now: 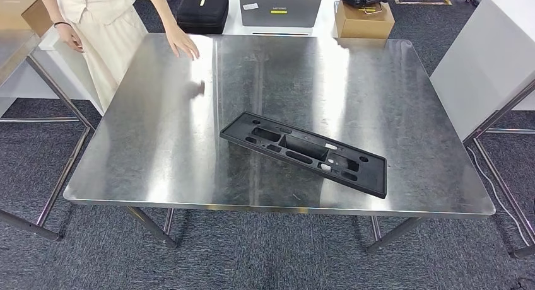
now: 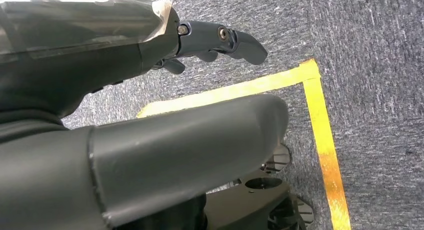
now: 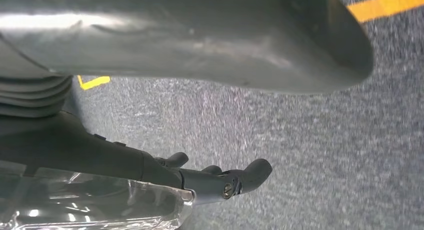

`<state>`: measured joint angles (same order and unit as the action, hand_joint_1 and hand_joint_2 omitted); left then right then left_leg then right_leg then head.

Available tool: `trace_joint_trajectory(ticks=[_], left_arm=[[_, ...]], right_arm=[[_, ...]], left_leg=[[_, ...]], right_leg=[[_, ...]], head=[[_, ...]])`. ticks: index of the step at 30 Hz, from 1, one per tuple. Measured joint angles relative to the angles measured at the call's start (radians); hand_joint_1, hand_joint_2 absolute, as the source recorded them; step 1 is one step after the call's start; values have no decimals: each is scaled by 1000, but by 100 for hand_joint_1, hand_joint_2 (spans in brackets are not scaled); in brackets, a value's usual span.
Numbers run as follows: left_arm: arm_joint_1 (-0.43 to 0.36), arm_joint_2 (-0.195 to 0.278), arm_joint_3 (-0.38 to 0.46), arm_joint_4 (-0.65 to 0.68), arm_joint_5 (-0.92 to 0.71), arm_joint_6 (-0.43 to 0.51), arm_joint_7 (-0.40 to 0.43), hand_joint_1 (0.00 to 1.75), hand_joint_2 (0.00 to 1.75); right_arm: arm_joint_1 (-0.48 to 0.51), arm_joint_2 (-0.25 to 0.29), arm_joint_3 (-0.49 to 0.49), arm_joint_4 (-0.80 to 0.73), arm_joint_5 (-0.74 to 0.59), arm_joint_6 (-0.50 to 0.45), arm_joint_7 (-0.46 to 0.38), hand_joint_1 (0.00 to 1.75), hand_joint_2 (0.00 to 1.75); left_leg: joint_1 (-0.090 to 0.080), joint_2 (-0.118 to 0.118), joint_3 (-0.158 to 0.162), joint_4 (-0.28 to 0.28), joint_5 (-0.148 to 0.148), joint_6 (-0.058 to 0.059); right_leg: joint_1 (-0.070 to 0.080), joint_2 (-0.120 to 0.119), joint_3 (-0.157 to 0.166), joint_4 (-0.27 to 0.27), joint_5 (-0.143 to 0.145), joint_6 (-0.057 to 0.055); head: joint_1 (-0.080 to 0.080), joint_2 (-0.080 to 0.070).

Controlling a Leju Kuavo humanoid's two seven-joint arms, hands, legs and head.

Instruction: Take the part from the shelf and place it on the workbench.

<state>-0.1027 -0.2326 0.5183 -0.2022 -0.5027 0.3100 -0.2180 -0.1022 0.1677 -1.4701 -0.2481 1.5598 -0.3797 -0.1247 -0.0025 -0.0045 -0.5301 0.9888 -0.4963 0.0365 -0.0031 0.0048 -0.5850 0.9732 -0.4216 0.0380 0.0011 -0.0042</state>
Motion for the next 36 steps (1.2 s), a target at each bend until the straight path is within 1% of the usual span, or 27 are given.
trace_joint_trajectory(ticks=[3,6,9,11,12,13,14,15,16,17,18,19,20,21,22,23,25,26,27,28,29,31,32,33,34,35,36], left_arm=[[-1,1,-6,0,0,-7,3,0,0],[-1,3,-11,0,-4,-6,5,0,0],[0,6,-17,0,-12,0,11,0,0],[-1,6,-19,0,-13,3,15,0,0],[-2,7,-20,0,-13,5,18,0,0],[-3,6,-20,0,-13,8,21,0,0],[-3,6,-20,0,-13,10,24,0,0],[-4,6,-20,0,-13,12,26,0,0],[-3,6,-20,0,-13,13,28,0,0],[-3,6,-20,0,-12,14,29,0,0],[-3,6,-20,0,-12,15,30,0,0],[-3,6,-20,0,-12,15,31,0,0],[-3,6,-20,0,-11,16,31,0,0],[-3,6,-20,0,-11,16,31,0,0],[-3,6,-20,0,-11,16,31,0,0],[-4,6,-20,0,-11,16,32,0,0],[-4,5,-20,0,-11,16,32,0,0],[-4,5,-20,0,-11,16,32,0,0],[-4,5,-20,0,-11,17,32,0,0],[-5,5,-20,0,-11,18,31,0,0],[-5,5,-20,0,-10,20,31,0,0],[-4,5,-20,0,-10,25,27,0,0],[-2,6,-20,0,-9,26,19,0,0],[2,7,-19,0,-9,26,5,0,0],[7,8,-19,0,-9,25,-12,0,0],[13,10,-19,0,-9,22,-28,0,0],[17,12,-19,0,-9,21,-41,0,0]], right_arm=[[0,-3,1,11,3,13,0,0,0],[0,-5,2,18,3,21,5,0,0],[1,-6,4,23,6,22,13,0,0],[0,-7,6,26,8,24,18,0,0],[0,-8,7,27,8,26,21,0,0],[0,-9,8,28,9,29,25,0,0],[0,-10,10,28,9,33,29,0,0],[0,-10,11,29,9,37,32,0,0],[0,-11,12,29,9,39,35,0,0],[1,-12,14,30,9,41,37,0,0],[2,-14,16,30,9,41,38,0,0],[3,-15,19,30,9,42,39,0,0],[3,-17,22,30,9,42,40,0,0],[1,-18,25,30,9,43,40,0,0],[0,-19,28,31,8,46,40,0,0],[-1,-19,30,31,8,49,40,0,0],[-2,-19,33,32,7,56,40,0,0],[-1,-19,34,33,6,58,40,0,0],[-1,-19,35,33,6,60,40,0,0],[-1,-18,35,34,6,61,40,0,0],[-1,-18,36,34,6,61,40,0,0],[-1,-17,37,34,6,61,40,0,0],[0,-17,38,35,6,61,40,0,0],[1,-16,39,35,6,61,40,0,0],[1,-16,40,35,6,61,40,0,0],[2,-15,42,35,6,61,40,0,0],[3,-14,43,35,6,61,40,0,0]], left_leg=[[-1,0,0,1,-1,1],[-4,0,-1,5,-4,6],[-5,0,0,6,-3,10],[-2,1,4,-2,5,18],[0,3,8,-9,10,24],[4,4,11,-16,16,29],[6,6,13,-21,20,32],[6,7,13,-21,21,34],[6,8,12,-21,21,34],[6,9,11,-20,21,33],[7,9,11,-20,21,32],[8,8,12,-18,20,30],[10,8,12,-14,18,25],[11,7,11,-9,14,18],[11,6,10,-2,10,10],[9,6,9,3,6,2],[7,5,7,7,5,-9],[9,4,6,9,4,-13],[12,3,1,19,-5,-17],[15,3,-10,45,-27,-21],[16,2,-30,90,-59,-25],[17,2,-86,217,-132,-30],[17,2,-108,268,-153,-31],[17,2,-115,290,-155,-29],[17,2,-103,273,-138,-26],[16,2,-70,217,-107,-21],[16,2,-26,143,-76,-15]], right_leg=[[-1,0,0,-1,0,0],[-10,0,2,-2,0,2],[-15,0,5,-2,1,6],[-15,0,6,-1,1,11],[-14,-1,1,12,-8,10],[-12,-1,-12,40,-26,8],[-13,-1,-37,95,-54,3],[-14,-2,-69,165,-87,-2],[-15,-2,-99,235,-115,-3],[-18,-2,-120,287,-133,-1],[-20,-2,-120,297,-134,6],[-24,-2,-98,263,-119,17],[-28,-3,-57,194,-93,28],[-31,-4,-15,120,-73,35],[-31,-2,18,59,-56,36],[-29,-1,37,25,-49,31],[-24,3,42,19,-47,16],[-26,2,41,21,-46,10],[-28,2,39,20,-44,4],[-30,1,38,20,-41,-4],[-30,0,35,19,-37,-11],[-25,-2,26,19,-32,-21],[-23,-2,21,19,-30,-25],[-20,-3,17,20,-27,-27],[-18,-3,14,20,-25,-29],[-17,-2,12,20,-23,-28],[-16,-2,12,20,-20,-27]], head=[[0,0],[-2,0],[-3,0],[-4,0],[-3,0],[-1,0],[3,0],[7,0],[11,0],[13,0],[13,0],[14,0],[14,0],[16,0],[19,0],[20,0],[16,0],[13,0],[9,0],[6,0],[1,0],[-9,0],[-12,0],[-14,0],[-14,0],[-15,0],[-17,0]])
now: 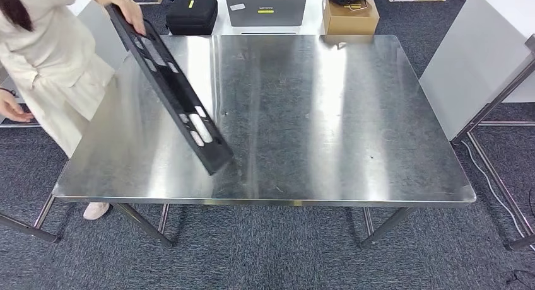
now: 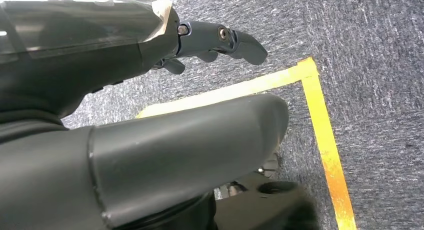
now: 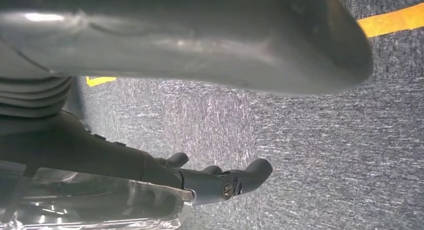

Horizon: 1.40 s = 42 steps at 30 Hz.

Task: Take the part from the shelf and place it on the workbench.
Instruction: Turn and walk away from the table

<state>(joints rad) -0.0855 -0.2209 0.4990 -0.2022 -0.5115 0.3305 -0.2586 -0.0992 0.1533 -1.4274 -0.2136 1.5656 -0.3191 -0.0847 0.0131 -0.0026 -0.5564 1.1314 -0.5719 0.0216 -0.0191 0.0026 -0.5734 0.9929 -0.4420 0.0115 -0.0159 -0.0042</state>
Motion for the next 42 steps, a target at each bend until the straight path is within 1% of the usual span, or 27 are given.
trace_joint_trajectory(ticks=[2,4,6,8,10,12,13,14,16,17,18,20,22,23,25,26,27,28,29,31,33,34,36,37,39,41,42], left_arm=[[4,3,0,0,0,-3,-12,0,0],[8,5,0,0,0,-3,-14,0,0],[13,6,0,0,1,-2,-13,0,0],[15,6,0,1,1,-2,-11,0,0],[15,6,0,1,1,-3,-10,0,0],[16,7,1,2,1,-3,-10,0,0],[17,8,1,2,1,-3,-9,0,0],[18,8,2,2,1,-3,-9,0,0],[17,8,2,2,1,-2,-9,0,0],[17,8,2,2,1,-1,-8,0,0],[16,8,2,2,0,-1,-8,0,0],[15,8,4,3,0,0,-5,0,0],[16,9,6,3,1,1,-4,0,0],[16,10,6,3,1,2,-3,0,0],[17,11,7,3,1,4,-3,0,0],[17,11,7,3,1,4,-3,0,0],[17,12,7,3,1,4,-3,0,0],[18,12,8,3,1,4,-2,0,0],[18,13,8,3,0,4,-2,0,0],[17,14,9,3,0,4,-2,0,0],[16,15,10,3,0,4,-2,0,0],[15,15,10,3,0,4,-1,0,0],[15,15,10,3,0,4,0,0,0],[15,15,11,3,0,4,1,0,0],[15,14,11,3,0,4,1,0,0],[15,15,11,3,0,4,2,0,0],[15,15,11,3,0,4,2,0,0]], right_arm=[[1,2,2,0,0,0,0,0,0],[1,4,3,0,0,0,0,0,0],[1,6,6,1,0,0,0,0,0],[1,5,8,1,1,0,-1,0,0],[2,5,10,1,1,0,-2,0,0],[2,5,11,1,1,0,-2,0,0],[2,5,12,2,1,0,-3,0,0],[2,5,12,2,1,0,-3,0,0],[0,4,14,2,1,0,-3,0,0],[-1,3,15,2,1,0,-3,0,0],[-2,2,16,2,1,0,-3,0,0],[-3,1,17,2,2,0,-2,0,0],[-3,3,18,2,2,0,-2,0,0],[-3,4,19,2,2,0,-2,0,0],[-3,5,20,3,2,1,-2,0,0],[-3,5,21,3,2,1,-2,0,0],[-2,5,22,3,2,1,-2,0,0],[-2,6,23,3,2,1,-2,0,0],[-2,6,23,3,2,1,-2,0,0],[-3,6,25,3,3,3,-2,0,0],[-4,7,27,3,3,5,-2,0,0],[-4,6,28,3,3,5,-2,0,0],[-3,6,30,3,3,6,-2,0,0],[-3,6,32,3,3,7,-2,0,0],[-2,5,33,3,3,8,-2,0,0],[-2,6,34,3,3,9,-2,0,0],[-2,6,34,3,3,10,-2,0,0]], left_leg=[[-5,0,61,-111,38,6],[-12,-1,67,-133,46,10],[-13,1,63,-139,61,23],[-11,3,53,-148,79,39],[-12,6,35,-149,93,48],[-14,9,17,-148,105,50],[-14,10,9,-148,110,49],[-15,11,3,-147,115,47],[-17,10,-5,-146,123,42],[-19,10,-7,-145,127,37],[-21,11,-9,-143,130,32],[-24,11,-11,-140,137,22],[-21,7,-22,-122,122,12],[-19,5,-35,-94,94,6],[-11,2,-80,19,7,-7],[-7,1,-102,86,-30,-13],[-2,1,-115,134,-49,-19],[3,1,-111,149,-47,-24],[8,1,-86,122,-25,-28],[18,1,3,-14,27,-36],[19,-5,56,-108,51,-32],[16,-8,58,-118,49,-25],[11,-8,46,-121,59,-4],[9,-7,41,-124,66,8],[7,-2,25,-131,85,32],[1,2,4,-130,101,41],[-2,3,-7,-130,110,42]], right_leg=[[6,-1,-1,1,5,8],[8,-2,-3,0,13,19],[7,-2,-8,1,15,32],[9,-2,-33,51,-25,31],[7,-2,-79,173,-104,21],[6,-2,-105,276,-153,26],[6,-2,-92,280,-154,35],[6,-2,-57,241,-141,44],[7,-2,53,84,-104,54],[11,-2,97,18,-89,51],[14,-1,121,-25,-82,45],[17,0,120,-41,-73,33],[4,-3,110,-45,-64,17],[-2,-4,106,-47,-57,6],[-5,-8,94,-46,-44,-10],[-4,-9,86,-44,-38,-12],[-5,-10,77,-41,-33,-12],[-6,-10,69,-37,-29,-9],[-8,-10,61,-32,-27,-6],[-11,-9,48,-17,-25,-2],[-7,-8,36,-4,-22,8],[-4,-7,31,-2,-18,15],[0,-5,23,-2,-10,33],[0,-5,15,5,-16,38],[-1,-4,-18,73,-69,32],[-3,-4,-68,207,-148,23],[-2,-4,-83,264,-171,25]], head=[[-1,0],[1,0],[2,0],[8,0],[17,0],[22,0],[24,0],[25,0],[28,0],[29,0],[29,0],[26,0],[23,0],[19,0],[11,0],[7,0],[5,0],[5,0],[4,0],[2,0],[-1,0],[-1,0],[5,0],[7,0],[15,0],[24,0],[27,0]])
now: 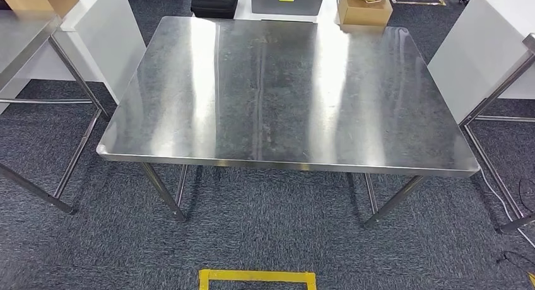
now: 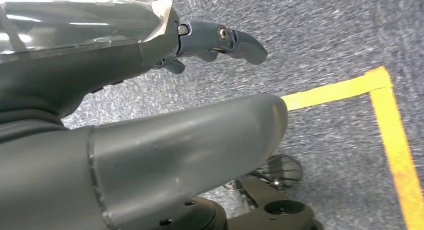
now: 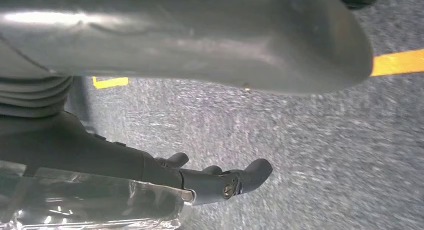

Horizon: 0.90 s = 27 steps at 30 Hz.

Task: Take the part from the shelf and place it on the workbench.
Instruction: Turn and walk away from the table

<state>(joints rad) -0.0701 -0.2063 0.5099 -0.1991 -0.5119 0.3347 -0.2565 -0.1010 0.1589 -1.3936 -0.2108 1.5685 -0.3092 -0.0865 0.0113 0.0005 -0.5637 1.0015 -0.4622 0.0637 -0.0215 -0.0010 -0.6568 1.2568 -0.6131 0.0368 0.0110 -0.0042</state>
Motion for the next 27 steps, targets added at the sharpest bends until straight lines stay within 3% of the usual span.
trace_joint_trajectory(ticks=[1,2,4,6,7,9,11,14,15,16,17,19,21,22,25,27], left_arm=[[0,0,0,0,0,0,0,0,0],[0,0,0,0,0,0,1,0,0],[0,0,0,0,0,0,1,0,0],[0,-1,0,0,0,0,1,0,0],[0,-1,0,0,0,0,2,0,0],[0,-2,0,0,0,0,2,0,0],[1,-2,0,0,0,0,2,0,0],[1,0,0,1,0,0,2,0,0],[2,0,0,1,0,0,2,0,0],[2,1,0,1,0,0,2,0,0],[2,1,0,1,0,0,2,0,0],[2,2,0,1,-1,0,4,0,0],[1,2,0,1,-3,1,7,0,0],[0,2,0,1,-6,2,10,0,0],[0,0,-1,1,-18,4,18,0,0],[0,-3,-2,1,-24,4,21,0,0]], right_arm=[[1,0,0,0,0,1,0,0,0],[1,0,0,0,0,1,0,0,0],[0,-2,1,0,0,2,0,0,0],[-2,-3,2,0,0,2,0,0,0],[-2,-4,2,0,0,2,0,0,0],[-1,-4,2,0,0,2,0,0,0],[-2,-3,2,0,0,2,0,0,0],[-1,-2,2,1,0,2,0,0,0],[0,-2,2,1,0,2,0,0,0],[0,-2,2,1,0,2,0,0,0],[1,-2,2,1,0,2,0,0,0],[1,-2,2,1,0,4,0,0,0],[0,-3,3,1,0,6,1,0,0],[-1,-3,3,1,0,7,3,0,0],[-2,-3,3,1,0,9,16,0,0],[0,-6,4,1,-1,12,21,0,0]], left_leg=[[-3,1,-10,1,8,0],[-5,1,-20,1,15,0],[-8,1,-34,2,29,-4],[-11,0,-41,2,43,-13],[-12,-1,-42,3,49,-18],[-11,-2,-43,1,61,-31],[-7,-4,-58,23,38,-42],[1,-4,-114,185,-94,-57],[3,-4,-127,244,-125,-63],[7,-4,-128,276,-135,-68],[11,-3,-109,272,-126,-72],[20,-3,-21,155,-81,-77],[20,-6,51,45,-60,-73],[17,-8,63,20,-61,-67],[10,-8,46,11,-47,-39],[10,-5,29,2,-24,-17]], right_leg=[[1,0,1,25,-5,6],[1,0,23,9,7,14],[4,0,121,-128,49,22],[12,1,208,-265,71,13],[16,2,224,-297,73,8],[21,2,215,-305,83,-2],[11,-2,204,-309,99,-22],[4,-8,173,-309,128,-45],[4,-10,163,-306,135,-44],[5,-11,152,-303,142,-42],[4,-11,142,-298,148,-38],[1,-11,122,-281,154,-31],[3,-11,105,-265,158,-23],[5,-10,99,-260,162,-17],[8,-8,84,-260,176,10],[9,-6,55,-216,139,10]], head=[[1,0],[2,0],[4,0],[4,0],[4,0],[2,0],[0,0],[-12,0],[-15,0],[-16,0],[-17,0],[-18,0],[-18,0],[-17,0],[-11,0],[-4,0]])
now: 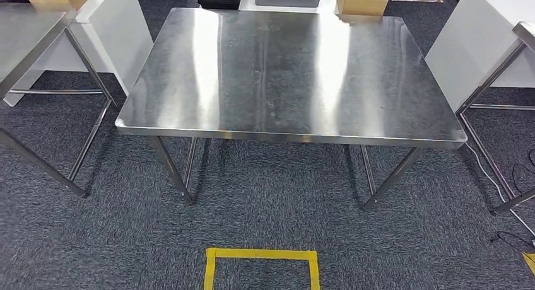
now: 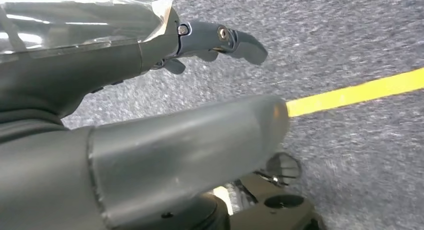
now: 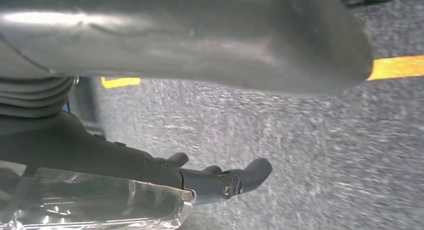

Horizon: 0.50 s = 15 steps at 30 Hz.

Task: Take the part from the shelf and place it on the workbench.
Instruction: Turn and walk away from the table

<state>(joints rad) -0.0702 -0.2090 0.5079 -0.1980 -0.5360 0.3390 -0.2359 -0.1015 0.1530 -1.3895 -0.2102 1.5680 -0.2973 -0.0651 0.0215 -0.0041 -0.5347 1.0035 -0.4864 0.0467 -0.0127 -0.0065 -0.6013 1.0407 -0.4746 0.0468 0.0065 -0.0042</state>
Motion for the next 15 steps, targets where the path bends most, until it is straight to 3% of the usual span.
trace_joint_trajectory(ticks=[2,3,4,5,6,8,10,12,13,15], left_arm=[[0,-1,-2,0,-2,0,0,0,0],[1,-1,-2,0,-3,1,-1,0,0],[1,-1,-3,0,-2,2,-2,0,0],[1,-1,-3,0,-1,3,-3,0,0],[1,-1,-3,0,0,4,-4,0,0],[1,-1,-2,0,1,5,-4,0,0],[1,-2,-2,0,1,6,-4,0,0],[0,-3,-2,0,1,7,-5,0,0],[0,-3,-2,0,1,8,-6,0,0],[3,-3,-2,0,2,8,-6,0,0]], right_arm=[[0,-2,3,0,0,7,-1,0,0],[0,-3,4,0,1,10,-3,0,0],[1,-4,6,0,1,12,-6,0,0],[2,-5,7,0,0,12,-8,0,0],[3,-6,9,0,0,12,-10,0,0],[2,-9,12,0,0,12,-12,0,0],[0,-10,15,0,1,12,-13,0,0],[0,-11,17,0,1,12,-13,0,0],[0,-11,18,0,1,13,-13,0,0],[0,-11,21,1,1,13,-13,0,0]], left_leg=[[-2,3,-22,-2,19,11],[-4,5,-34,-2,27,12],[-6,6,-46,-1,36,11],[-7,7,-57,0,44,10],[-7,7,-67,0,53,7],[-9,6,-82,2,67,0],[-11,6,-86,1,81,-12],[-11,5,-86,-1,89,-25],[-9,4,-88,1,89,-31],[-5,2,-98,22,50,-41]], right_leg=[[-3,1,-44,114,-80,-13],[-4,2,-62,177,-111,-13],[-4,2,-67,219,-126,-8],[-4,2,-55,229,-123,0],[-4,2,-22,198,-105,10],[-4,2,85,49,-72,18],[3,7,159,-67,-65,6],[10,11,164,-87,-68,-14],[6,11,158,-89,-67,-23],[-1,9,150,-88,-58,-45]], head=[[11,0],[16,0],[19,0],[21,0],[22,0],[23,0],[23,0],[21,0],[21,0],[18,0]])
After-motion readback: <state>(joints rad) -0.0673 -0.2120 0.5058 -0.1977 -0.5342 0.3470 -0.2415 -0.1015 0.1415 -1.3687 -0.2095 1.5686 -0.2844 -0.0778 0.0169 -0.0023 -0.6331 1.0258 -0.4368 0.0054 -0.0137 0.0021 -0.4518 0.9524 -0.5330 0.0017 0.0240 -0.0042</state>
